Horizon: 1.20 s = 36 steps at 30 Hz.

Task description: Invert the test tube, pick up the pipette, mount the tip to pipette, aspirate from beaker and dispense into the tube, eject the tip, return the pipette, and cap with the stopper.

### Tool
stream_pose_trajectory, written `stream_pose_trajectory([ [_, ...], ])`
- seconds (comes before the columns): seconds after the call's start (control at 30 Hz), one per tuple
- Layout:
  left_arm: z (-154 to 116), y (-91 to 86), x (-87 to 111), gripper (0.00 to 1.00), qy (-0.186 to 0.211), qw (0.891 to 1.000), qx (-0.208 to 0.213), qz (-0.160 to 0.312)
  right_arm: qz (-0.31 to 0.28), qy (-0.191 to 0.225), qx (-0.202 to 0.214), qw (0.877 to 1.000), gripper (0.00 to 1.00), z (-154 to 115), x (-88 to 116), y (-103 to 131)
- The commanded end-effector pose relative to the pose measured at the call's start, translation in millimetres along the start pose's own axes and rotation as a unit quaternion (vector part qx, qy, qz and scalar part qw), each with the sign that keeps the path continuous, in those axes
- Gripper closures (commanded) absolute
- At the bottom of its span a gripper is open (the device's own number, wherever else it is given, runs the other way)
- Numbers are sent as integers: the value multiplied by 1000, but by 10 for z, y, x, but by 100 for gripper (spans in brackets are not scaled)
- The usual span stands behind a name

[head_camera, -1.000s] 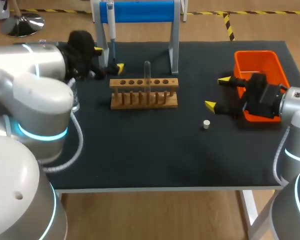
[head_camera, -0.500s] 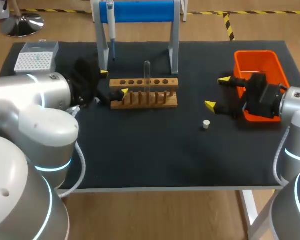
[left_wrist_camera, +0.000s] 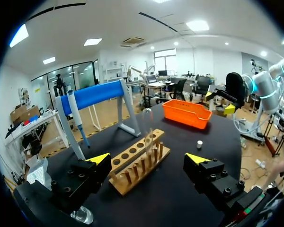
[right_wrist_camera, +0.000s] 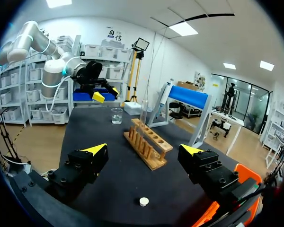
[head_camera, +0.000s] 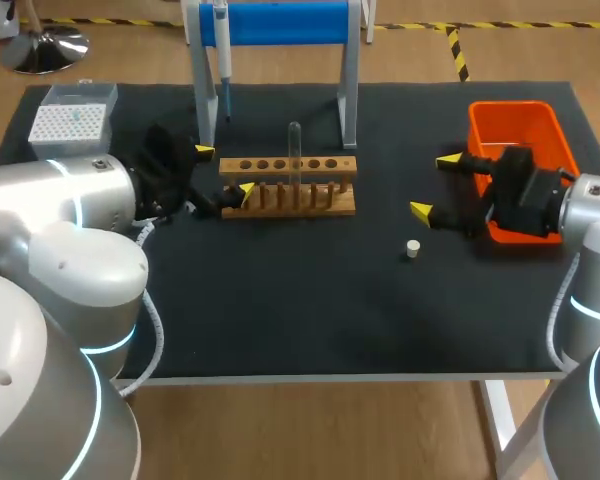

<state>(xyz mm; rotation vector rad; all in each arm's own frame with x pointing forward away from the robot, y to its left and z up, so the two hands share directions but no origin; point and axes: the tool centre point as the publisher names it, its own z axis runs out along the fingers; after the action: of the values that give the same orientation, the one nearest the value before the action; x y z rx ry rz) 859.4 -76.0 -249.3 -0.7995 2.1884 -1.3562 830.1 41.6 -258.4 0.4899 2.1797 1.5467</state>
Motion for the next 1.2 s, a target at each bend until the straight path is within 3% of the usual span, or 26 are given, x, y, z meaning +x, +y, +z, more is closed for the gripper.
stream_pose_trajectory([
  [0.03,-9,31,-6,0,2,1000,8,0,0,-1,0,1000,0,-3,6,1],
  [0.2,-9,31,-6,0,2,1000,8,0,-3,37,-13,999,0,164,-90,161],
  [0.3,-9,31,-6,0,2,1000,8,0,-3,83,-24,996,0,268,-182,295],
  [0.67,-9,31,-6,0,2,1000,8,0,-26,202,-73,976,0,630,-413,641],
  [1.2,-9,31,-6,0,2,1000,8,0,3,302,-124,945,0,1251,-324,732],
])
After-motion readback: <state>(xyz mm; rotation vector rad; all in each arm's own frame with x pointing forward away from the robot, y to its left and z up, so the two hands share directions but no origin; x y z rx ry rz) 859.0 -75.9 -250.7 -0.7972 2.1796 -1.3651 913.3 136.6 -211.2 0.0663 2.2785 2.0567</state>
